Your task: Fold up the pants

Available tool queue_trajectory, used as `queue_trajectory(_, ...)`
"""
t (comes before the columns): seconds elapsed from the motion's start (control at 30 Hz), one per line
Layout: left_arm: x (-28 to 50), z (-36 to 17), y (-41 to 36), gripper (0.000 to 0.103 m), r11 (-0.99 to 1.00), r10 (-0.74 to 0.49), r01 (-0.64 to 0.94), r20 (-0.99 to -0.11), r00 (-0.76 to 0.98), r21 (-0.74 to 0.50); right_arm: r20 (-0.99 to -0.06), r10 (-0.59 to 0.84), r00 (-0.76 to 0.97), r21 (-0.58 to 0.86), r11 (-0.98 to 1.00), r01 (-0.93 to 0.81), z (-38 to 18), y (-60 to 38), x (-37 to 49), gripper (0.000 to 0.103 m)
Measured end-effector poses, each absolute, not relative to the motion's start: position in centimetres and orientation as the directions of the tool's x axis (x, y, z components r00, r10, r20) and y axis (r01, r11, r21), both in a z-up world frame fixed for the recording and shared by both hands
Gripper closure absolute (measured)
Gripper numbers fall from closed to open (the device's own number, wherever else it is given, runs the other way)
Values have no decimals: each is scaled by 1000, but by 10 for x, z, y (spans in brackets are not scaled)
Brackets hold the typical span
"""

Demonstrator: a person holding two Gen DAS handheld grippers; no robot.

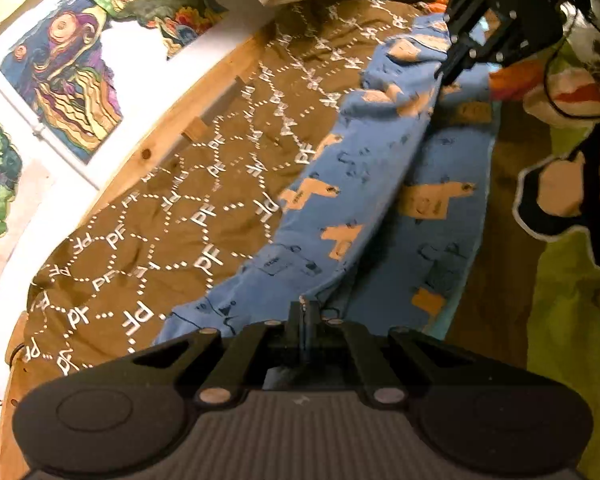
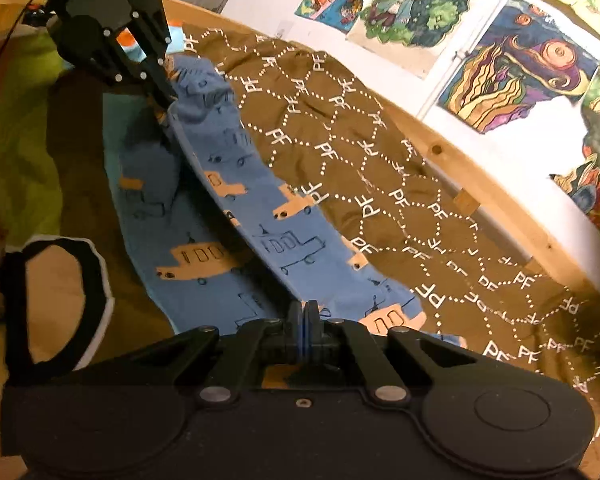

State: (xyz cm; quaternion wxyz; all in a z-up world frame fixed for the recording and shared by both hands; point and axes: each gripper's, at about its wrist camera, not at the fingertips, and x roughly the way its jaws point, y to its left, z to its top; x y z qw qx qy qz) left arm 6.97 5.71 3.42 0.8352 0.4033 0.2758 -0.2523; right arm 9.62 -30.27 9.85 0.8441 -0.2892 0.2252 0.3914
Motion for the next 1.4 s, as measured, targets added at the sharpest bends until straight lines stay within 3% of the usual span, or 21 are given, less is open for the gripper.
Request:
queue_trajectory(0.33, 72, 6, 54, 102, 499, -176, 731, -772, 611, 465, -702, 505, 503, -232, 506, -831, 68, -300, 74, 103)
queue_trajectory(0.43, 78, 7, 56, 94, 517, -175, 746, -801, 572, 420, -719, 501, 482, -200, 515, -834, 58, -299, 77, 102)
queue_trajectory(0.63, 81, 22, 52, 58, 613, -230, 735, -824, 517, 290, -721, 508, 472, -120, 579, -806, 71, -316, 82, 71)
queue_trajectory(0.8, 88, 37, 30, 33, 731, -324, 662, -770, 550, 165, -699, 437, 566, -116, 711, -693, 91, -344, 87, 23)
queue_trajectory(0.87, 92, 39, 14, 10, 755, -363, 643, -736, 571, 126, -689, 383, 616, -114, 781, -613, 97, -360, 92, 16)
queue_trajectory(0.9, 95, 39, 3, 6, 770, -380, 629, -711, 591, 111, -682, 356, 639, -112, 812, -572, 99, -369, 96, 12)
queue_trajectory(1.0, 103, 35, -33, 4, 780, -432, 623, -669, 605, 60, -657, 263, 707, -91, 903, -420, 105, -400, 109, 3)
queue_trajectory(1.17, 104, 27, -99, 2, 735, -449, 665, -641, 623, 131, -659, 233, 715, 63, 965, -256, 101, -443, 129, 3)
queue_trajectory(1.3, 100, 15, -143, 4, 715, -390, 648, -619, 682, 264, -669, 293, 683, 259, 953, -155, 93, -470, 141, 8)
queue_trajectory(1.4, 92, 4, -164, 13, 674, -373, 663, -624, 687, 327, -669, 342, 660, 366, 924, -108, 85, -481, 148, 15)
